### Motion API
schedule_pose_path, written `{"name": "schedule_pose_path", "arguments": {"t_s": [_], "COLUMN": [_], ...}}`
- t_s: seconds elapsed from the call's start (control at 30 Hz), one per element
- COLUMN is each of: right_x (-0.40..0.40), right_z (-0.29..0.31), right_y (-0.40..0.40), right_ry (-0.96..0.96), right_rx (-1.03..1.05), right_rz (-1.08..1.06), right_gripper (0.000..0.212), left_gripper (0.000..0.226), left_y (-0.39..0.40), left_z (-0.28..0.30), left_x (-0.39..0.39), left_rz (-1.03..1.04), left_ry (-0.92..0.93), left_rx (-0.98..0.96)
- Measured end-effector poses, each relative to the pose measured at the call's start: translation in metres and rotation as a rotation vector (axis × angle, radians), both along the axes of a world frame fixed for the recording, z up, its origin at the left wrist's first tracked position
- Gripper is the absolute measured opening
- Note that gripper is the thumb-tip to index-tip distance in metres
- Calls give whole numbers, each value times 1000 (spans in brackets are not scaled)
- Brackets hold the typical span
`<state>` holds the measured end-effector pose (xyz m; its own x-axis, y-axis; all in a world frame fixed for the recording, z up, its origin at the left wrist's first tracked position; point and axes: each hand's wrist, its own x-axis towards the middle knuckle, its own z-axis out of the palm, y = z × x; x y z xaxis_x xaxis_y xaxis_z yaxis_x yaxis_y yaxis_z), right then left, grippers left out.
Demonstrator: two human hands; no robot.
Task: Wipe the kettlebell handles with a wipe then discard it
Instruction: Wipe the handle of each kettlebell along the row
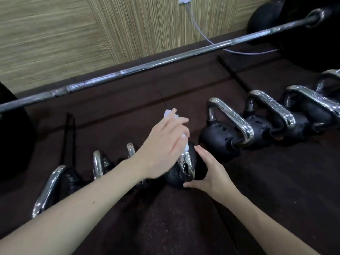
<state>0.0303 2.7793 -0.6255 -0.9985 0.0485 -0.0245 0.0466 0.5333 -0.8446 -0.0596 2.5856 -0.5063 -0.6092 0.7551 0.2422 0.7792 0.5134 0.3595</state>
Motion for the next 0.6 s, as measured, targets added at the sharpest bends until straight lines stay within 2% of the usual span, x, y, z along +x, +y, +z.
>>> {"name": "schedule_pose_path", "arguments": {"t_s": [0.17, 0.27, 0.33, 0.47, 0.53, 0.6], "right_x": [1, 1, 1, -1, 0, 0], "right_z": [-2, -3, -4, -4, -2, -1], "right_y": [1, 0, 1, 1, 1, 1], "right_ry": [6, 4, -9, -10, -7, -2], "right_rx": [-50, -33, -18, -4, -8, -12], "right_rz": [6, -2, 4, 0, 7, 8], "right_gripper": [123, 124, 126, 127, 125, 124], "left_gripper": [47, 41, 43, 55, 49, 40], "left_y": [-22, -16, -11, -5, -2, 2], "left_z": [-10, -16, -15, -4, -1, -1], "left_x": [10, 5, -3, -27, -34, -40], "left_rz": [-266, -380, -434, -349, -233, -56], "left_ry": [326, 513, 554, 340, 204, -21], "left_rx": [-242, -254, -216, -85, 12, 113]}}
